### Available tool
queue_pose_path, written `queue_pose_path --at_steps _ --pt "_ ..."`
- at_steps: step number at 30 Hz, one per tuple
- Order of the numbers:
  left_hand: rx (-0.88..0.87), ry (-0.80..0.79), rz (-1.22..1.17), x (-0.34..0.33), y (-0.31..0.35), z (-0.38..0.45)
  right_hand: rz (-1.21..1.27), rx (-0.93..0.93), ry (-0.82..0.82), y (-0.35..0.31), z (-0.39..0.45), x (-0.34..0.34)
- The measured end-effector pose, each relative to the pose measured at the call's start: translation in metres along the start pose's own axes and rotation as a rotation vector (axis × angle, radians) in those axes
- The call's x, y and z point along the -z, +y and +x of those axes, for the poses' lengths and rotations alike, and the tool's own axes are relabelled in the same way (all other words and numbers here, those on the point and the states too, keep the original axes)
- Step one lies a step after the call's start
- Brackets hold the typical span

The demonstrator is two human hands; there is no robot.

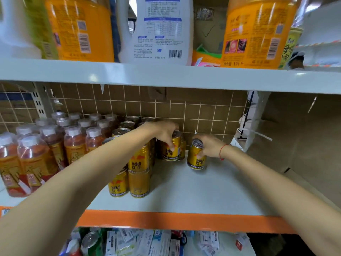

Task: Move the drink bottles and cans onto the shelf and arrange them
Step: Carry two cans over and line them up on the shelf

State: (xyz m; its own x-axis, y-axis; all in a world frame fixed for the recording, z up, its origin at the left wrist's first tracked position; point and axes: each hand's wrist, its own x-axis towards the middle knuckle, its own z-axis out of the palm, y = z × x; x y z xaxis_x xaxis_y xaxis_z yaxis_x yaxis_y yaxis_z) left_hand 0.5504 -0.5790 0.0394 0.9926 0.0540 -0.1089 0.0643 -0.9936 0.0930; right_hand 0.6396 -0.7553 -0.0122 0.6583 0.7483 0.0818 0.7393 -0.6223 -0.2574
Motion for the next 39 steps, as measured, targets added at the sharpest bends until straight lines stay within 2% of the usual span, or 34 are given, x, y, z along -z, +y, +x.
queue_pose_path --at_steps 8,15,29,39 --pt "0.033 0.062 -0.105 0.014 -0.028 0.021 0.110 0.030 0.027 -0.013 0.042 0.018" --pt "0.092 0.105 -0.055 0.010 -0.050 0.046 0.069 0.076 0.068 -0.015 0.071 0.016" --pt "0.066 0.105 -0.042 0.012 -0.065 0.064 0.120 0.035 0.060 -0.015 0.101 0.012" --pt "0.026 0.133 -0.005 0.011 -0.073 0.072 0.050 0.042 0.019 -0.021 0.112 0.016"
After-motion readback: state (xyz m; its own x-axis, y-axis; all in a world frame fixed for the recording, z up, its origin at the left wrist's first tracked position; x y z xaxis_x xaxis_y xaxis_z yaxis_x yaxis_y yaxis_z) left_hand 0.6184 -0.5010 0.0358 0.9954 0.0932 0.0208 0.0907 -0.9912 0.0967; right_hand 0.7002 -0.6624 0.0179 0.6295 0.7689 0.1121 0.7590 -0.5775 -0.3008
